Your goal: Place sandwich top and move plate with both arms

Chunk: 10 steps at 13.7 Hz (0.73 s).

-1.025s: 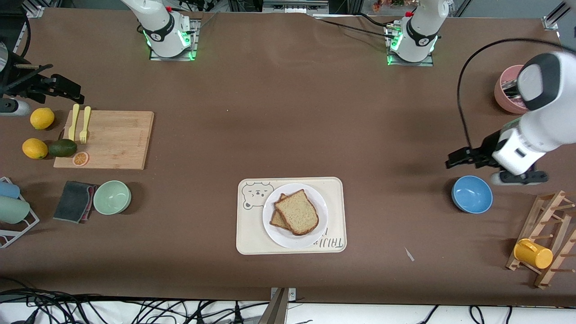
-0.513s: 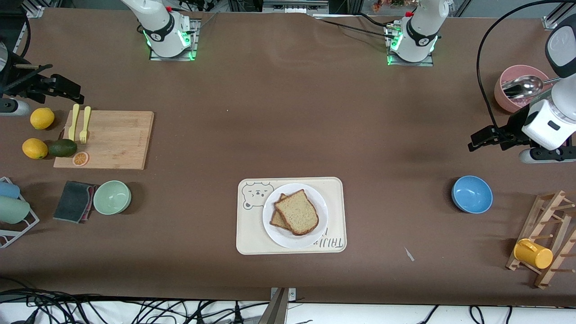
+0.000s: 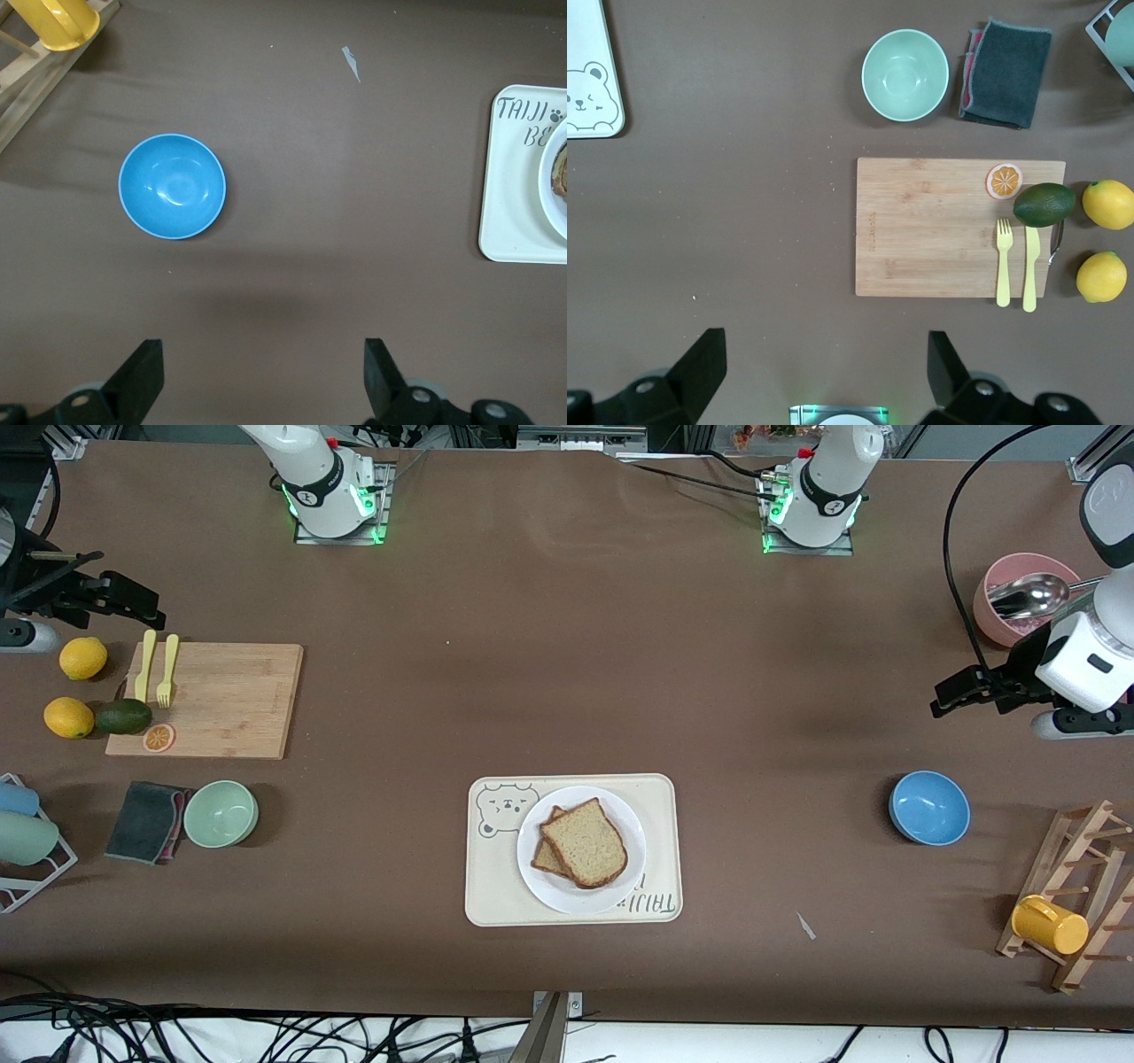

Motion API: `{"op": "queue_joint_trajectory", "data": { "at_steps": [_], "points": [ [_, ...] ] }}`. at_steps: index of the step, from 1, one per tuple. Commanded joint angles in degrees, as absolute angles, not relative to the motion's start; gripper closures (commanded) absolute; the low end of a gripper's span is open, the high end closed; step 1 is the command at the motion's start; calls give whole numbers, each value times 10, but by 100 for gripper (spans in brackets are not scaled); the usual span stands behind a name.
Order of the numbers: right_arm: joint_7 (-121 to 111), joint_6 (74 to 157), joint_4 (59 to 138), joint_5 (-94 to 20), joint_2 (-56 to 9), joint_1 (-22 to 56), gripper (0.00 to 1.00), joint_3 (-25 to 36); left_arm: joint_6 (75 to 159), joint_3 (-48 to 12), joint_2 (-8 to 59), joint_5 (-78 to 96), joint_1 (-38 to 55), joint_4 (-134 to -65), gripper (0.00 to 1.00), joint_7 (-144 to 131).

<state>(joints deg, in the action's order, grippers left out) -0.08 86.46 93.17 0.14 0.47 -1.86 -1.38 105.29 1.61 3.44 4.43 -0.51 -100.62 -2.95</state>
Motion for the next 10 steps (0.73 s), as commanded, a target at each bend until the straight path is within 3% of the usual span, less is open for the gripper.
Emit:
{"op": "queue_joint_trajectory", "data": {
  "at_steps": [1,5,8,10],
  "points": [
    [4,861,927,-7,8,-24,0,-16,1040,25,13,24,6,-1003,1,-39],
    [-5,862,926,-6,7,-24,0,-17,1038,21,-2,24,0,-1003,1,-39],
    [-5,860,927,-6,7,-24,0,-16,944,16,-7,21,0,-962,0,-41],
    [-6,860,927,-6,7,-24,0,-16,925,14,-9,10,1,-952,0,-43]
  ]
}}
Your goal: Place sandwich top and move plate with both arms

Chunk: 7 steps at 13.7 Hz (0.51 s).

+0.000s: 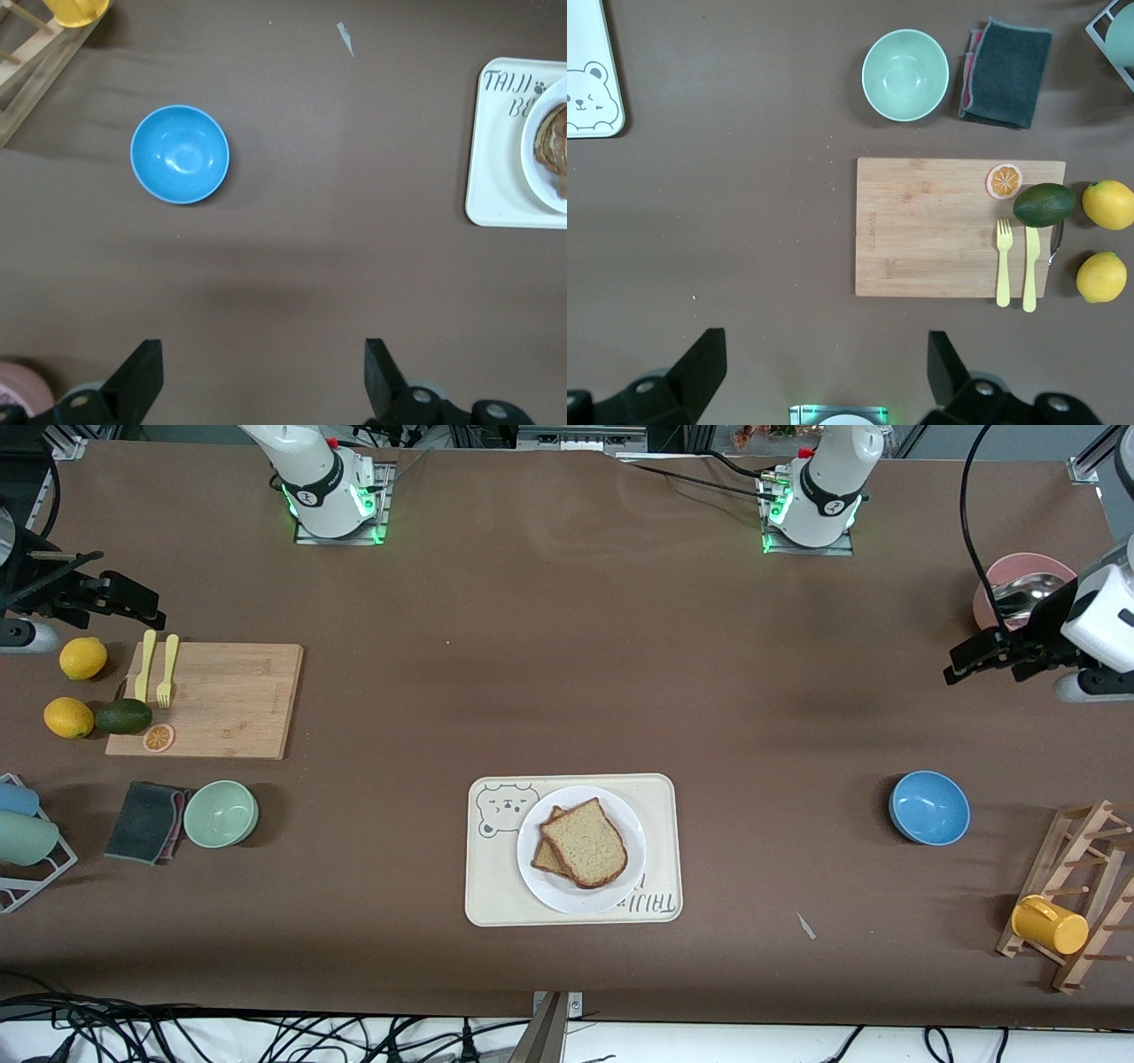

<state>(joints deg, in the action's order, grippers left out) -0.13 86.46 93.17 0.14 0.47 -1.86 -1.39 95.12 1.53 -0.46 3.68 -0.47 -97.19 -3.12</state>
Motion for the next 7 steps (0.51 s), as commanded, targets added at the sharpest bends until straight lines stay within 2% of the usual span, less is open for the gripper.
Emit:
{"op": "queue_joint_trajectory", "data": {
  "at_steps": [1,7],
  "points": [
    [-6,860,927,-6,7,-24,0,-16,925,14,-10,9,1,-952,0,-42],
    [-6,862,927,-10,6,-24,0,-16,911,17,-12,-10,0,-953,0,-43]
  ]
}}
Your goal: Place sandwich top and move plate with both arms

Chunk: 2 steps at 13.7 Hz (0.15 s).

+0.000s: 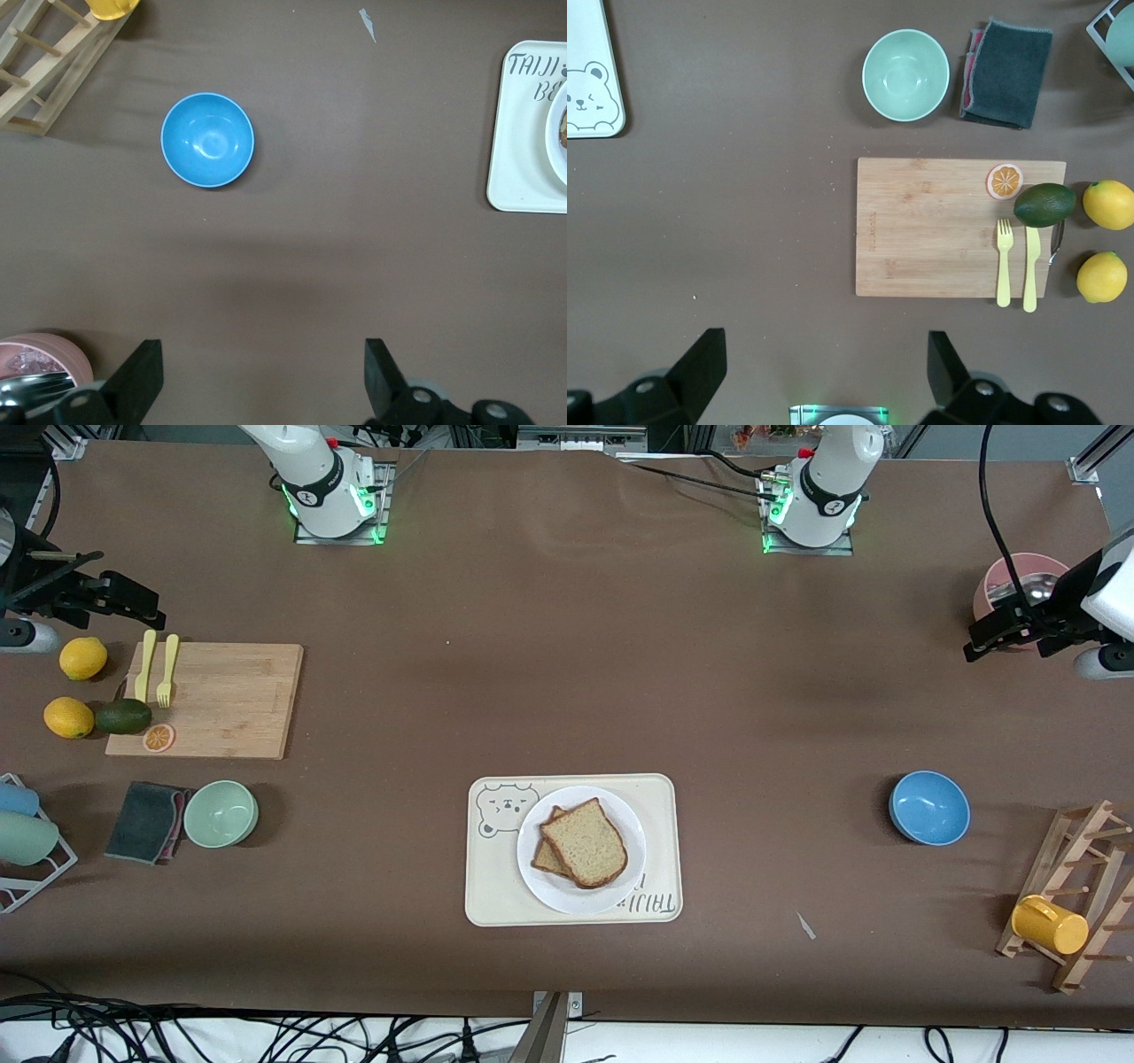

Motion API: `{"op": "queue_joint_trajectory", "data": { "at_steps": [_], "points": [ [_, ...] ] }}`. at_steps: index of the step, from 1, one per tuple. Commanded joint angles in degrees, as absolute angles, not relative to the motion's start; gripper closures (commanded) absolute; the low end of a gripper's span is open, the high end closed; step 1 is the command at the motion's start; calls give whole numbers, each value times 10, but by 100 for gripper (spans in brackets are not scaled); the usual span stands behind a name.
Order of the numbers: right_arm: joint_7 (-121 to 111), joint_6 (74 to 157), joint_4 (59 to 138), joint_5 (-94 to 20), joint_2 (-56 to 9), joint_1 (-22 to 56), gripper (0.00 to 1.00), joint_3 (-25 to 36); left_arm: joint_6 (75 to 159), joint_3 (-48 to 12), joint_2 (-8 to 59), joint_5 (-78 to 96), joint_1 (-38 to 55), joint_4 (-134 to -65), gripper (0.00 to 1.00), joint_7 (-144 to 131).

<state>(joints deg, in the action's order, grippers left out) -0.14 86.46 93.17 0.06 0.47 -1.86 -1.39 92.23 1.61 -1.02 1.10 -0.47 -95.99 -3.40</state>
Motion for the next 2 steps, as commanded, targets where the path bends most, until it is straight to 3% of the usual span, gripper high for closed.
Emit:
{"op": "queue_joint_trajectory", "data": {
  "at_steps": [1,2],
  "points": [
    [-6,862,927,-10,6,-24,0,-16,911,17,-12,-10,0,-953,0,-43],
    [-6,862,927,-10,6,-24,0,-16,911,17,-12,-10,0,-953,0,-43]
  ]
}}
